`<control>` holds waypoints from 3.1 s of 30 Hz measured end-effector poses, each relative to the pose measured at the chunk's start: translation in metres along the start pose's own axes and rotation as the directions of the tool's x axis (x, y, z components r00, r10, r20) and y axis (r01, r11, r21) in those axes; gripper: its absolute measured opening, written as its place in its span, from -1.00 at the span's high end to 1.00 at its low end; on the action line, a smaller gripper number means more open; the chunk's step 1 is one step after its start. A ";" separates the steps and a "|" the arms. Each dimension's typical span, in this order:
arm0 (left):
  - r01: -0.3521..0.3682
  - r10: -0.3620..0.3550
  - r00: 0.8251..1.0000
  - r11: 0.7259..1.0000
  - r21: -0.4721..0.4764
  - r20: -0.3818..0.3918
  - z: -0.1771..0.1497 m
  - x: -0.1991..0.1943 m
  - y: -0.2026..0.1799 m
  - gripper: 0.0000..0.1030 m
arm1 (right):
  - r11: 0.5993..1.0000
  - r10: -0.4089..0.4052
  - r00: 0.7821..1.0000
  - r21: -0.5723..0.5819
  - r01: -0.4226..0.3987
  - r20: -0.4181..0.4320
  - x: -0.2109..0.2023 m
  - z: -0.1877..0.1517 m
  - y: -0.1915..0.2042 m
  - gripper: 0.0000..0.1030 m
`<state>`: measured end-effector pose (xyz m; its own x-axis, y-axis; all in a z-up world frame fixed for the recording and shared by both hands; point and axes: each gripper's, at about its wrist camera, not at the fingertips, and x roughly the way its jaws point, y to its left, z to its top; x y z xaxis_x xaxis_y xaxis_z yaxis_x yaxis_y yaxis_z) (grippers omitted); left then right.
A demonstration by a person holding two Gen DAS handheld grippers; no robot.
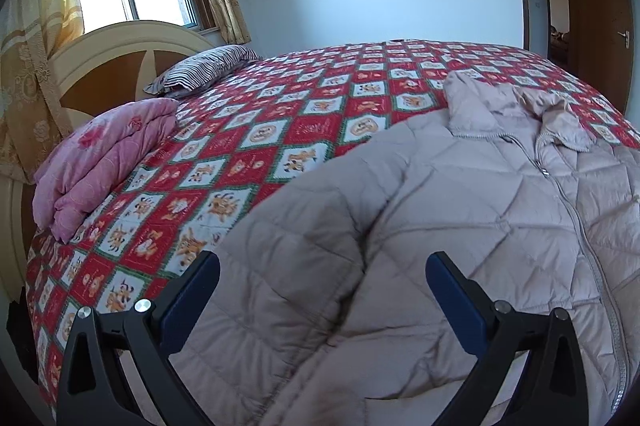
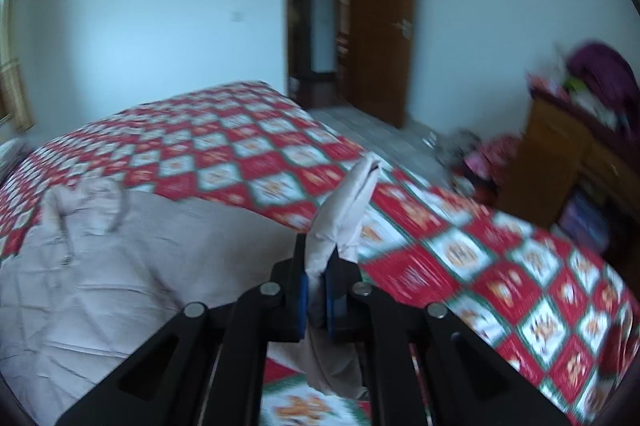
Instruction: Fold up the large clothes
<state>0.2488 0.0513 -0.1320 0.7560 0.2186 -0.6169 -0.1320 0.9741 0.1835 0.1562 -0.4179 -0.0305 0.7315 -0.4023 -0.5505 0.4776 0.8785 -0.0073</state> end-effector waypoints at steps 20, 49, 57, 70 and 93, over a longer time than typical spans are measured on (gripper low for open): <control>-0.045 0.043 0.998 0.997 -0.055 -0.037 -0.006 0.019 0.050 -0.98 | 0.874 0.308 0.949 -0.372 -0.312 -0.070 0.015 -0.065 0.282 0.84; -0.031 0.026 0.997 0.996 -0.086 -0.068 -0.016 0.034 0.051 -0.98 | 0.660 0.254 0.951 -0.687 -0.305 -0.177 0.017 -0.131 0.300 -0.69; -0.033 0.027 0.996 0.996 -0.081 -0.081 -0.017 0.041 0.051 -0.98 | 0.645 0.131 0.988 -0.750 -0.145 -0.079 0.047 -0.138 0.312 0.33; -0.043 0.037 0.997 0.994 -0.101 -0.064 -0.014 0.036 0.064 -0.98 | 0.677 0.340 0.937 -0.671 -0.304 -0.083 -0.003 -0.117 0.329 0.87; -0.006 0.007 1.000 0.992 -0.124 0.008 0.091 0.003 -0.046 -0.98 | 0.889 0.402 0.914 -0.218 -0.402 -0.047 0.021 -0.033 0.196 -0.16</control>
<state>0.3156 0.0020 -0.0733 0.7603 0.2249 -0.6094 -0.2147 0.9724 0.0910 0.2489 -0.2455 -0.0708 0.8382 -0.0023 -0.5453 0.0241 0.9992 0.0327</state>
